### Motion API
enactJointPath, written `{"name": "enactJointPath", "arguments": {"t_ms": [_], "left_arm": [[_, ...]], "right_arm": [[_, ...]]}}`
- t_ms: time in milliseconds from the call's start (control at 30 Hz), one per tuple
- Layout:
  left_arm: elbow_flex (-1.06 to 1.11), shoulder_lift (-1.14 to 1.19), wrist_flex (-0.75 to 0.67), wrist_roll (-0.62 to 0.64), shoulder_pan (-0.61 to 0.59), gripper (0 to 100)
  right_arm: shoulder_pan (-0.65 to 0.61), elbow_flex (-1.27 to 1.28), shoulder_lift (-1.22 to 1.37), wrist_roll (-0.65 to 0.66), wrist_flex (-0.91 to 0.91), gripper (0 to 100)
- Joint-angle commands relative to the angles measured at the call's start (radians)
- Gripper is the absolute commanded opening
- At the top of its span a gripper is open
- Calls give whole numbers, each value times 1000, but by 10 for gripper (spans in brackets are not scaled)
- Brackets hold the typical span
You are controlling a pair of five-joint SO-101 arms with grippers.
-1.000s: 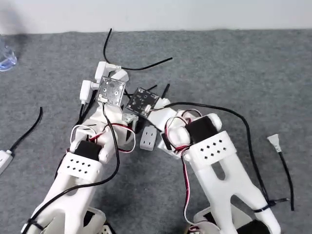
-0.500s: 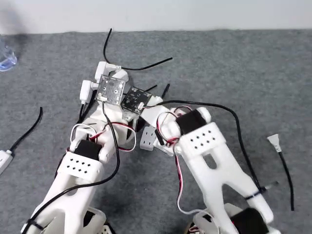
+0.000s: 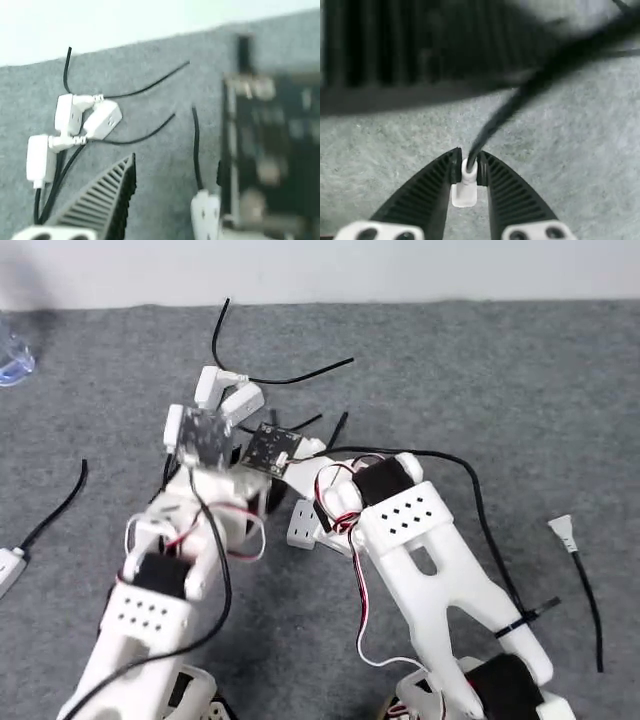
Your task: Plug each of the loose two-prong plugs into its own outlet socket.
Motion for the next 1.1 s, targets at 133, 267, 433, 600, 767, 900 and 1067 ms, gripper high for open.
{"name": "enactJointPath", "arguments": {"t_ms": [133, 267, 433, 600, 767, 900, 1067], "left_arm": [[269, -295, 5, -103, -34, 250], [381, -462, 3, -117, -40, 250], [486, -655, 9, -117, -8, 250], [521, -793, 94, -117, -11, 250], [550, -885, 135, -117, -14, 250], [553, -905, 161, -117, -12, 250], [553, -905, 160, -117, -14, 250]], "right_arm": [[108, 106, 111, 83, -176, 8], [128, 126, 157, 109, -222, 8], [122, 121, 165, 135, -236, 8], [128, 124, 168, 135, -257, 8], [130, 123, 206, 137, -219, 12], [130, 121, 317, 150, -216, 13], [130, 86, 403, 184, -196, 13]]}}
